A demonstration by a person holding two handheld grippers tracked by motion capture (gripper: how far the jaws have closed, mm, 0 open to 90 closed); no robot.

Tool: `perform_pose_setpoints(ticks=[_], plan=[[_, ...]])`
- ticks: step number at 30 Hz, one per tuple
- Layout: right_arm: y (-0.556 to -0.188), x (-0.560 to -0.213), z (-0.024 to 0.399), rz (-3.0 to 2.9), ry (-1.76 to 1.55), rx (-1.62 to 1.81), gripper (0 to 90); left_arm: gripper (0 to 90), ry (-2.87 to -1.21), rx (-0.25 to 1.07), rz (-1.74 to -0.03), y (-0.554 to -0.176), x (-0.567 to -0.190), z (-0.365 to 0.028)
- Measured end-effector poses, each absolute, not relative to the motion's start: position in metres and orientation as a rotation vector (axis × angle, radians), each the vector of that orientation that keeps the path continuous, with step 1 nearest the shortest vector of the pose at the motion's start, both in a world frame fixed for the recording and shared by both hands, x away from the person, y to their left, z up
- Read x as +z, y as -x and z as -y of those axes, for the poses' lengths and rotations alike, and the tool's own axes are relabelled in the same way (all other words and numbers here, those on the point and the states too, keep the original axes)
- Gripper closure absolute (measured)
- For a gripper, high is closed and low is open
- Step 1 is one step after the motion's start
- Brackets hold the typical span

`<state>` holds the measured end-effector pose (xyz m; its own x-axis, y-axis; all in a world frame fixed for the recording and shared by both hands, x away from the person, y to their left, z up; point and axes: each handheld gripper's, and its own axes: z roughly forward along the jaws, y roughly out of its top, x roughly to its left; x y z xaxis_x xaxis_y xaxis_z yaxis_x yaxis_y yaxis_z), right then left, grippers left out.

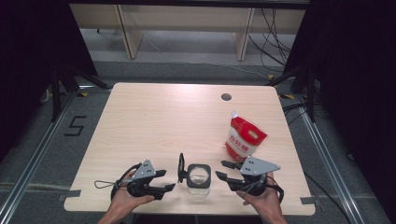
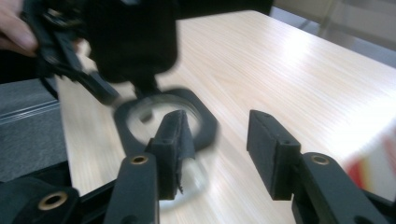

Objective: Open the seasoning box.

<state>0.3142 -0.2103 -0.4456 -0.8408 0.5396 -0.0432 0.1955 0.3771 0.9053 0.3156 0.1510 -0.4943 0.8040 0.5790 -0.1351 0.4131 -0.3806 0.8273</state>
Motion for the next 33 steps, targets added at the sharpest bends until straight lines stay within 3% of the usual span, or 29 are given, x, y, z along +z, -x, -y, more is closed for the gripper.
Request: perform_pose_setpoints(ticks=[13, 26, 33], plan=[[-0.31, -0.457, 0.276, -2.174, -0.876, 1.37, 45.2, 23.2, -1.986, 0.211, -0.837, -0.305, -0.495, -0.16], [-0.314, -0.468, 0.297, -2.114, -1.043, 1.36, 30.5, 18.1, -2.044, 0.307, -0.841, -0.299, -0.498, -0.169], [-0.316, -0.47, 0.299, -2.111, -1.038, 1.349, 27.7, 18.1, -2.019, 0.28, -0.839, -0.297, -0.499, -0.164]])
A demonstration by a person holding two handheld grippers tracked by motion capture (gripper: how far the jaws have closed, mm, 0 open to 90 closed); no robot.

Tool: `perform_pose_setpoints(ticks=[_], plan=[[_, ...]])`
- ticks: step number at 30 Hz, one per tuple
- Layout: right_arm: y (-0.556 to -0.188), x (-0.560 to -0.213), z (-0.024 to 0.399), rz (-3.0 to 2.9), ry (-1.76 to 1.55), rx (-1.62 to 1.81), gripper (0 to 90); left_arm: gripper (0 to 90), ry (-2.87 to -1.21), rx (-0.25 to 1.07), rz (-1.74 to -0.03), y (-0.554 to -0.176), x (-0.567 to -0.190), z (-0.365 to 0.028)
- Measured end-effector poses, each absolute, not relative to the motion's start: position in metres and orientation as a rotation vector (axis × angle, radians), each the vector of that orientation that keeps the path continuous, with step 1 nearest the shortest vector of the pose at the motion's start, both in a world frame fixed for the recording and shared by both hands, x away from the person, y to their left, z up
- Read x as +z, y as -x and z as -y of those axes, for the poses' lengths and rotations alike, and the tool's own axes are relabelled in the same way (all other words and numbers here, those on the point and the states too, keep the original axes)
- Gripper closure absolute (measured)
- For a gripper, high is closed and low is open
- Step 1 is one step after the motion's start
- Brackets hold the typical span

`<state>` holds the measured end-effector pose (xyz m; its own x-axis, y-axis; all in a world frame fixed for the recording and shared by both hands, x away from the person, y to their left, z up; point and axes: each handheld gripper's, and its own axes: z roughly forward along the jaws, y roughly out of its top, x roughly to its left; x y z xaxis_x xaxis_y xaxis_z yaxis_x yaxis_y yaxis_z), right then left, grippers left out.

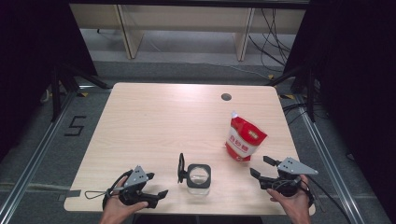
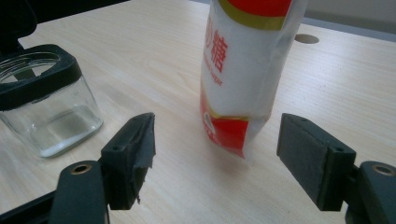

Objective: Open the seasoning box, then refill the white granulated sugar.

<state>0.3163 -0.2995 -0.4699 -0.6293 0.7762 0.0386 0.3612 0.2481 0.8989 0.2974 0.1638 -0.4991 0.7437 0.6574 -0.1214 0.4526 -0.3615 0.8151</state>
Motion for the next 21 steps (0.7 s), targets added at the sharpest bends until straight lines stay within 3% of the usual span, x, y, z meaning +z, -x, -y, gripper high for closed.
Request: perform_pose_setpoints(ticks=[21], plan=[[-0.329, -0.472, 0.302, -2.071, -1.053, 1.347, 25.2, 18.1, -2.049, 0.262, -0.811, -0.293, -0.5, -0.155]])
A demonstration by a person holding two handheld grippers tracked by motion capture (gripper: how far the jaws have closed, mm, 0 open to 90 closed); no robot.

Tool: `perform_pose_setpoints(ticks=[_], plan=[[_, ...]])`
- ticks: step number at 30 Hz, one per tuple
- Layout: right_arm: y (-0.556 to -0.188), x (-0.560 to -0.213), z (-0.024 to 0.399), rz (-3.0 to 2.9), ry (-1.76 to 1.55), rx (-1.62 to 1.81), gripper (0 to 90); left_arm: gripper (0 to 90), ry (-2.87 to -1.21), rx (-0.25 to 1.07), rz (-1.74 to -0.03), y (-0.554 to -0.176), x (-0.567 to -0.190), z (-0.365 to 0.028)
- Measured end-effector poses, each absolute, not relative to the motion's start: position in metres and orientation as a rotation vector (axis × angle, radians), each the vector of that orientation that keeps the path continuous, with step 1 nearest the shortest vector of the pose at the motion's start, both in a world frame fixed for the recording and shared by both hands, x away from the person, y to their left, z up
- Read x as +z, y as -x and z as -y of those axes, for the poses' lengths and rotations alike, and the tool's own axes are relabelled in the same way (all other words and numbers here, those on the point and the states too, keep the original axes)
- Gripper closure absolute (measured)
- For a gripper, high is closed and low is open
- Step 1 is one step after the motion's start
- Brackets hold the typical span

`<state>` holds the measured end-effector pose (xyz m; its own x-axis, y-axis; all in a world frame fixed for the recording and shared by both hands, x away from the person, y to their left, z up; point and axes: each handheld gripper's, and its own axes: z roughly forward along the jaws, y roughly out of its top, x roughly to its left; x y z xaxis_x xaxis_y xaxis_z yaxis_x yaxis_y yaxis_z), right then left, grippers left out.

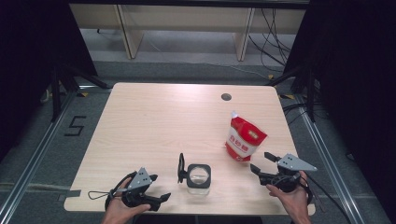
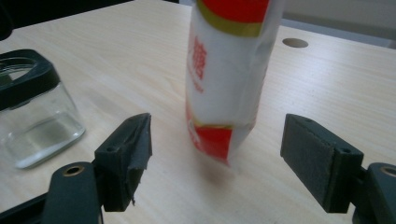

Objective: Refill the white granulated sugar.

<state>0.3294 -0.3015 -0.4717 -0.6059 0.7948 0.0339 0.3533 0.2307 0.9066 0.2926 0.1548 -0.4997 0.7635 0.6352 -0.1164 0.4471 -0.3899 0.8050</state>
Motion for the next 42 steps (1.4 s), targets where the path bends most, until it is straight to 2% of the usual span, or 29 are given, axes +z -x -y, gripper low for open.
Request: perform_pose_setpoints(ticks=[7, 18, 28, 42], plan=[[-0.352, -0.477, 0.3, -2.099, -1.049, 1.328, 17.1, 18.2, -2.077, 0.283, -0.786, -0.293, -0.499, -0.155], [-0.373, -0.483, 0.29, -2.091, -1.016, 1.37, 19.3, 19.8, -2.05, 0.269, -0.802, -0.292, -0.501, -0.153], [-0.382, -0.488, 0.277, -2.086, -0.952, 1.423, 15.7, 19.7, -2.072, 0.292, -0.774, -0.294, -0.5, -0.155], [-0.395, -0.498, 0.273, -2.051, -0.926, 1.444, 16.4, 19.5, -2.055, 0.278, -0.787, -0.294, -0.501, -0.154]])
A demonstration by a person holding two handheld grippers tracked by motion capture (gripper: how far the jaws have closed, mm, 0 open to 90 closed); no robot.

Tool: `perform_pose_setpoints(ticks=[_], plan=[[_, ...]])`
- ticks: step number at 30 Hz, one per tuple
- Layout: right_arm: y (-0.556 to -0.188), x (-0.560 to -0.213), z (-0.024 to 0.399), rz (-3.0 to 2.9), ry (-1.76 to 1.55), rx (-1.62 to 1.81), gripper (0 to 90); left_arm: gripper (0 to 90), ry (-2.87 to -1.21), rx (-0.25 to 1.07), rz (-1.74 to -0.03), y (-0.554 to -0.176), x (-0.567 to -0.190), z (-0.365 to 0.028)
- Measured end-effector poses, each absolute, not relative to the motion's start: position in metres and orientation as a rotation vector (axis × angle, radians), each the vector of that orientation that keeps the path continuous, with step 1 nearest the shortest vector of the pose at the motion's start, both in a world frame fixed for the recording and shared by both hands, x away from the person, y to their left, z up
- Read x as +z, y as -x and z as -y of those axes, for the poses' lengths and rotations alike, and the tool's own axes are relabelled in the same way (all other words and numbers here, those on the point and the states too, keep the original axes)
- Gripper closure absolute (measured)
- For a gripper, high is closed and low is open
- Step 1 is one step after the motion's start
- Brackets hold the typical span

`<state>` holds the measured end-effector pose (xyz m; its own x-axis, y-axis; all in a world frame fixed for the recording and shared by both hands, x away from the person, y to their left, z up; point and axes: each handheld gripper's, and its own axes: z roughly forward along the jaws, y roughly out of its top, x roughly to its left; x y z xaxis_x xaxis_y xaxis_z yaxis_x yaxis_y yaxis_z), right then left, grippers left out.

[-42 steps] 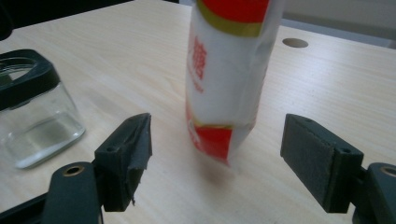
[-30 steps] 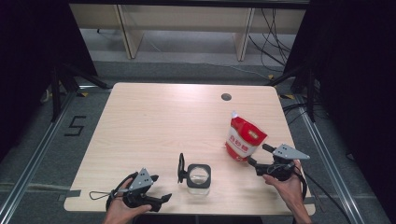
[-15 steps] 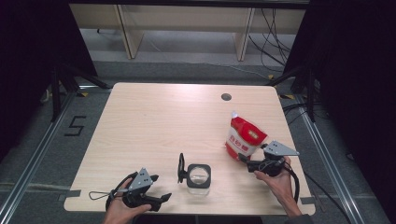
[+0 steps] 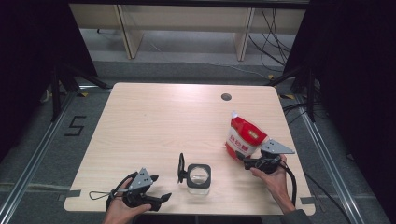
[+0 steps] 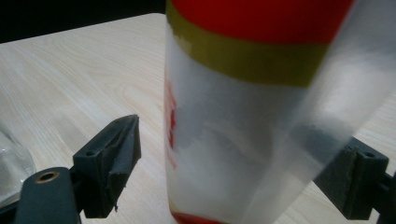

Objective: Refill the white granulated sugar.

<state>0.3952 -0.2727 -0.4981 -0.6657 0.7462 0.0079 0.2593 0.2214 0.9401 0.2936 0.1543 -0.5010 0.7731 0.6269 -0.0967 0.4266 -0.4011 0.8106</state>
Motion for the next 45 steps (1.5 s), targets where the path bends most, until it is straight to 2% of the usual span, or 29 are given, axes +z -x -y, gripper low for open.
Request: perform_pose_setpoints(ticks=[12, 18, 24, 27, 45], plan=[[-0.403, -0.509, 0.268, -2.037, -0.995, 1.523, 21.5, 19.3, -2.044, 0.267, -0.802, -0.293, -0.502, -0.153], [-0.411, -0.512, 0.27, -2.013, -0.896, 1.532, 25.2, 19.3, -2.057, 0.26, -0.808, -0.292, -0.502, -0.153], [-0.41, -0.515, 0.265, -2.02, -0.995, 1.564, 25.8, 19.3, -2.064, 0.272, -0.799, -0.293, -0.502, -0.154], [-0.411, -0.515, 0.265, -2.025, -0.99, 1.569, 27.6, 18.8, -2.023, 0.24, -0.796, -0.291, -0.501, -0.152], [-0.419, -0.515, 0.261, -2.005, -0.987, 1.583, 30.7, 18.8, -2.039, 0.226, -0.789, -0.293, -0.501, -0.154]])
